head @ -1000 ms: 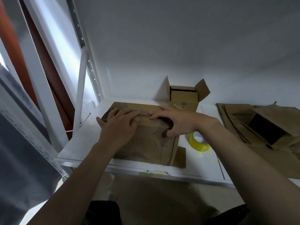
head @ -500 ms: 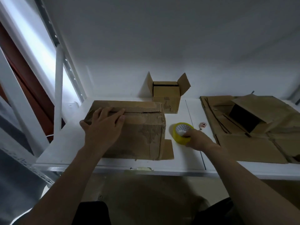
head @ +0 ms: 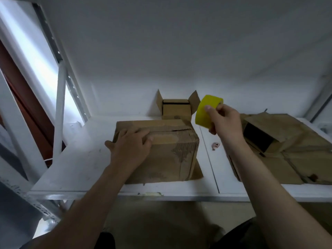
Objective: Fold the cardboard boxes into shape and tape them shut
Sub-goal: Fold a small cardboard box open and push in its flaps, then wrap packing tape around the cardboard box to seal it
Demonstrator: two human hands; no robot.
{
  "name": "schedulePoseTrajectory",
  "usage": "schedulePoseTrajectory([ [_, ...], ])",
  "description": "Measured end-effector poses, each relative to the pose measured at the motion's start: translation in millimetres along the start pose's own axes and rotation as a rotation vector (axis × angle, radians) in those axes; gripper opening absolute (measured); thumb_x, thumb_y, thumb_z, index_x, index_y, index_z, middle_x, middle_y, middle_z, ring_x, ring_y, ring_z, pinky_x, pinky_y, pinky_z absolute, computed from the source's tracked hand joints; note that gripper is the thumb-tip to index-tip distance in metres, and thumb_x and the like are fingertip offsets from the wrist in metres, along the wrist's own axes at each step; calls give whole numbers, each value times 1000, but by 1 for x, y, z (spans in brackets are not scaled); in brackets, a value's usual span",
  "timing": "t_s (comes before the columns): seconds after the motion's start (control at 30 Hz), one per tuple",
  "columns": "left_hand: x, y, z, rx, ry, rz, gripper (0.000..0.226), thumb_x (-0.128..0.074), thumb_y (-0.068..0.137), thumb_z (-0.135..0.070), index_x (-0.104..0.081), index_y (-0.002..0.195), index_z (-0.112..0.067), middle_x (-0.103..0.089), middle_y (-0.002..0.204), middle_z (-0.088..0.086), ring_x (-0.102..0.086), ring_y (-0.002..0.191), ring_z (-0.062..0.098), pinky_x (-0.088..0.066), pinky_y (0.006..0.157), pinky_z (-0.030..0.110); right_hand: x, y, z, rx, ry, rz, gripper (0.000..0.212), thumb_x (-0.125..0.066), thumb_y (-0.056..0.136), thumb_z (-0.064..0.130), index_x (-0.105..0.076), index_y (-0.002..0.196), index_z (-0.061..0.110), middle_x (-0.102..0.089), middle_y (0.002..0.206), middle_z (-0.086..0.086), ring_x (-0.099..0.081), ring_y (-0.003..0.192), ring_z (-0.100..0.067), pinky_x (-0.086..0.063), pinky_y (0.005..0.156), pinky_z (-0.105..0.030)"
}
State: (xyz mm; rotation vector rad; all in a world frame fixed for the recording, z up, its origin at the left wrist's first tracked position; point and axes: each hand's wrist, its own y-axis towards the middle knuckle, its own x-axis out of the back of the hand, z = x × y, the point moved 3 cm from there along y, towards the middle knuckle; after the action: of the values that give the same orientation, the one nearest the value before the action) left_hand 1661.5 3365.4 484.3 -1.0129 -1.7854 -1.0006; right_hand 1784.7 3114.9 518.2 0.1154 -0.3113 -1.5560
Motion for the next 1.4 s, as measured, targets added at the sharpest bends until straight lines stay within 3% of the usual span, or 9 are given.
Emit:
schedulePoseTrajectory([
  [0.17,11,14,-8,-15,78,-54,40,-50,100,-34,-55,139,-36,-54,142,-4,-39,139,23,-6,120,65,-43,-15,48,-102,268,257,19,-66,97,20,-61,94,2,-57,68,-11,-59,53,-26,-50,51,-34],
  [0.3,13,23,-11,-162,-211,-45,66,-59,91,-27,-35,153,-29,-53,145,-4,-47,133,19,-30,117,49,-87,-23,46,-136,271,370,17,-66,97,15,-55,87,5,-54,69,-17,-64,52,-25,-53,50,-33],
  [0.47,10,19,-6,-101,-518,-35,83,-69,72,-70,-34,141,-39,-61,119,-19,-61,107,5,-53,93,42,-114,-25,46,-54,109,518,21,-73,92,15,-61,78,4,-62,63,-19,-62,55,-29,-48,47,-31],
  [0.6,15,20,6,-1,-470,-95,57,-64,68,-79,-50,110,-43,-64,82,-21,-59,75,-6,-49,61,23,-117,-22,59,138,-203,595,22,-79,87,28,-68,72,16,-71,68,-5,-63,61,-11,-51,60,-27],
  [0.73,11,28,14,45,-579,-14,43,-73,73,-60,-58,107,-39,-71,91,-19,-67,85,0,-59,75,34,-106,-11,64,389,-382,346,13,-77,87,30,-69,97,26,-63,85,12,-57,74,-1,-41,64,-13],
  [0.87,9,31,18,6,-734,98,38,-81,79,-44,-58,109,-37,-72,103,-17,-68,97,4,-57,92,41,-105,-6,51,345,-401,521,65,-76,90,32,-46,147,32,-54,129,13,-54,115,-2,-48,95,-20],
  [1.1,23,27,24,60,-900,166,67,-83,83,-26,-44,138,-27,-66,126,-7,-65,113,11,-52,100,33,-104,-11,22,375,-301,566,56,-57,102,13,-43,150,37,-54,146,6,-52,133,-14,-47,107,-32],
  [1.3,29,20,24,149,-851,-17,19,-75,88,-37,-72,103,-26,-72,99,-12,-67,95,3,-51,80,19,-101,-15,0,424,-281,495,60,-51,105,25,-31,141,69,-48,140,19,-46,129,3,-47,107,-35],
  [1.4,33,16,20,152,-799,-123,27,-62,96,-41,-81,99,-21,-75,88,-11,-69,89,7,-53,79,26,-99,-15,-3,446,-306,445,63,-51,106,25,-28,139,73,-47,132,16,-45,117,16,-47,99,-28],
])
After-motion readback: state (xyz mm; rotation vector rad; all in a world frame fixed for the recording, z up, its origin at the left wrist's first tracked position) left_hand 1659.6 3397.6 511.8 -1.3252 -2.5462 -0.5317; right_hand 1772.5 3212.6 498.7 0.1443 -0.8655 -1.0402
